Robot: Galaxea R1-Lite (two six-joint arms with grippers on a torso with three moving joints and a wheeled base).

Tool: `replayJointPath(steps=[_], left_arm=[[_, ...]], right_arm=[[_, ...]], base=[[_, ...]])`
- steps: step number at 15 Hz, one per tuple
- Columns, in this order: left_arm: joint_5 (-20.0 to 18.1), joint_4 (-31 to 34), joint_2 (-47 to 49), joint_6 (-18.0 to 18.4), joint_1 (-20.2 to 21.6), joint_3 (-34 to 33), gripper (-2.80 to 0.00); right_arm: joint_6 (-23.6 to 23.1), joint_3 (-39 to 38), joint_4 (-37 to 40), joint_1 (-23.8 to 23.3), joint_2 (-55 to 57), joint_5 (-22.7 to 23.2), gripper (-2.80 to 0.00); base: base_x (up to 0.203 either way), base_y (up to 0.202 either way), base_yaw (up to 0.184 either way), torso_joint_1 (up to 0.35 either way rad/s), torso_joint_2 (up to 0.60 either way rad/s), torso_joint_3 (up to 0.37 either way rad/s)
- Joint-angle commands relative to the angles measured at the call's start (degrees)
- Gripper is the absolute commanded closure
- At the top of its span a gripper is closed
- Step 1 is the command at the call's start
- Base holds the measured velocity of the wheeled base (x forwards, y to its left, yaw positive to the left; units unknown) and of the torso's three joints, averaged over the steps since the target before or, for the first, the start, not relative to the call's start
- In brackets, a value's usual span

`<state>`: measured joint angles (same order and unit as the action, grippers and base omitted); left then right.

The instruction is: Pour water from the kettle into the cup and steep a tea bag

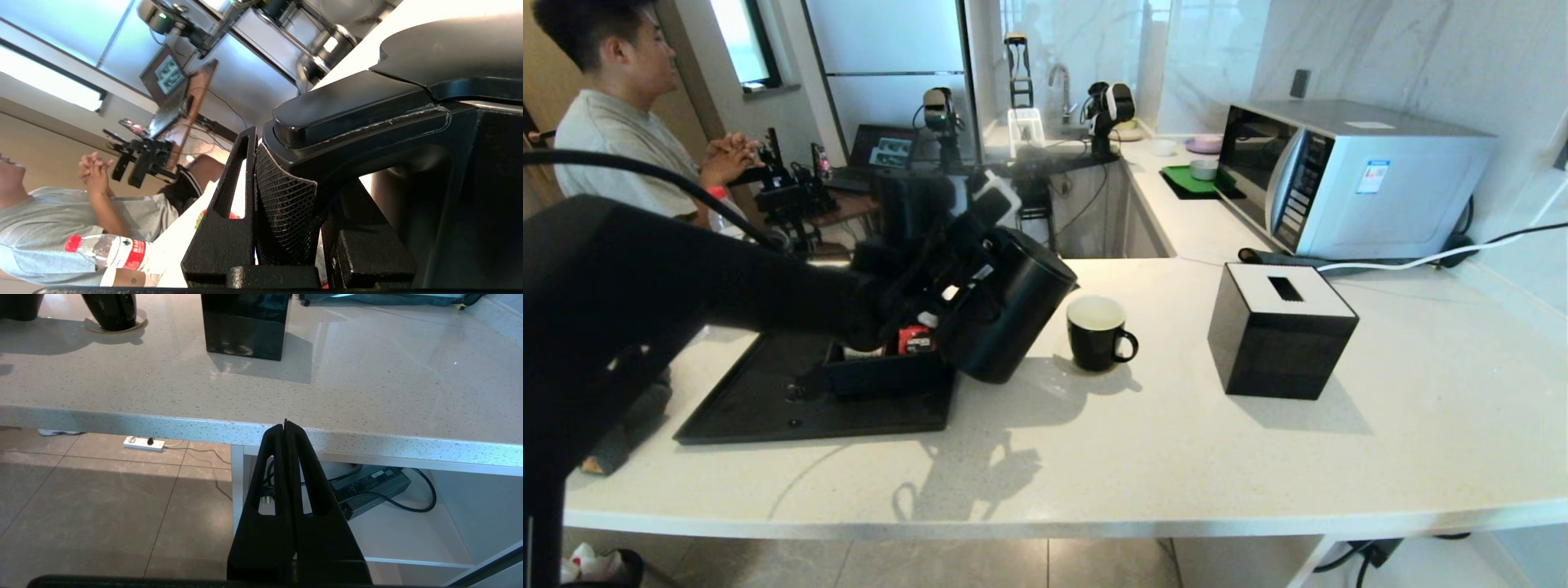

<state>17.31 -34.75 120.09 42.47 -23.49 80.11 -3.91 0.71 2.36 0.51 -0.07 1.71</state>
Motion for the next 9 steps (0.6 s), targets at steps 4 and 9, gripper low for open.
replayJointPath(steps=[4, 9], left_arm=[[-1.57, 2.5, 0.92, 3.83, 1.16, 4.01, 0.0], [-2.8, 4.78, 2.34, 4.81, 1.26, 7.25, 0.0]], right_arm=[[-0.04, 0.0, 0.01, 0.02, 0.07, 0.05, 0.0], [-0.04, 0.0, 0.01, 0.02, 0.07, 0.05, 0.0]], base=[[0.0, 0.0, 0.0, 0.0, 0.0, 0.0], [0.0, 0.0, 0.0, 0.0, 0.0, 0.0]])
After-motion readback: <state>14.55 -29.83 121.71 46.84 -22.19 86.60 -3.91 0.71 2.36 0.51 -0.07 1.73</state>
